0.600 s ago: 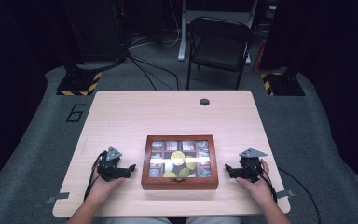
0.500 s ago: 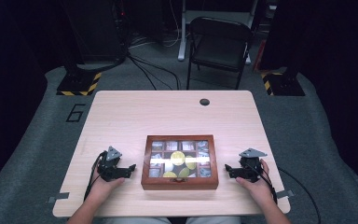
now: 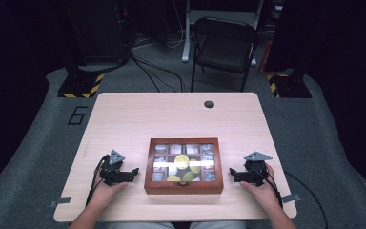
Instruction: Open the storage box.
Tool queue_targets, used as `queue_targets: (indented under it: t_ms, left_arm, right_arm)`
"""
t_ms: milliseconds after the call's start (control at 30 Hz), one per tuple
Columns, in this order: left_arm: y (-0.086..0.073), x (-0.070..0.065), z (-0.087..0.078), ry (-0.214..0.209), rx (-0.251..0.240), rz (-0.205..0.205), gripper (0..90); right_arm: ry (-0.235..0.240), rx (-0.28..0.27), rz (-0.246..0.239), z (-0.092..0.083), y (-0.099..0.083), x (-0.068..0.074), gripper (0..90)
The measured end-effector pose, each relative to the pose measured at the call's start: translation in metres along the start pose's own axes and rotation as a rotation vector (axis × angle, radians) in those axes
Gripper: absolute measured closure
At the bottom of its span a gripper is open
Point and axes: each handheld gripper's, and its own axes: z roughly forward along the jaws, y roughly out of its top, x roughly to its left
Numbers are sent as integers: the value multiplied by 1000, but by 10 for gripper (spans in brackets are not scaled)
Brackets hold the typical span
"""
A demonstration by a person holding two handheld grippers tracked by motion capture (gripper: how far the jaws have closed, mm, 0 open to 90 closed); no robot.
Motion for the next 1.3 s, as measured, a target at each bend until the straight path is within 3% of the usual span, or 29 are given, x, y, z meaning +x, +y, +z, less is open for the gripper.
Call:
queue_targets:
  t_ms: [367, 567, 600, 767, 867, 1100, 1200, 1300]
  left_arm:
    - [-1, -2, -2, -1, -5, -2, 158]
    - [-1, 0, -3, -20, -8, -33, 188]
    - [0, 0, -5, -27, 8, -36, 195]
    - [3, -3, -7, -31, 46, -10, 222]
    - [3, -5, -7, -33, 40, -13, 240]
    - [7, -9, -16, -39, 23, -49, 271]
    - [9, -10, -22, -73, 7, -84, 295]
    - [10, -11, -27, -96, -1, -102, 315]
  right_arm:
    - [4, -4, 1, -1, 0, 2, 152]
    - [15, 9, -9, -5, 1, 3, 271]
    - [20, 15, -2, -6, 2, 3, 315]
    - [28, 15, 16, -14, 5, 1, 339]
    - [38, 23, 10, -18, 6, 2, 349]
    - [29, 20, 13, -25, 7, 8, 374]
    - [75, -32, -26, -30, 8, 10, 349]
    - [82, -38, -26, -33, 9, 12, 348]
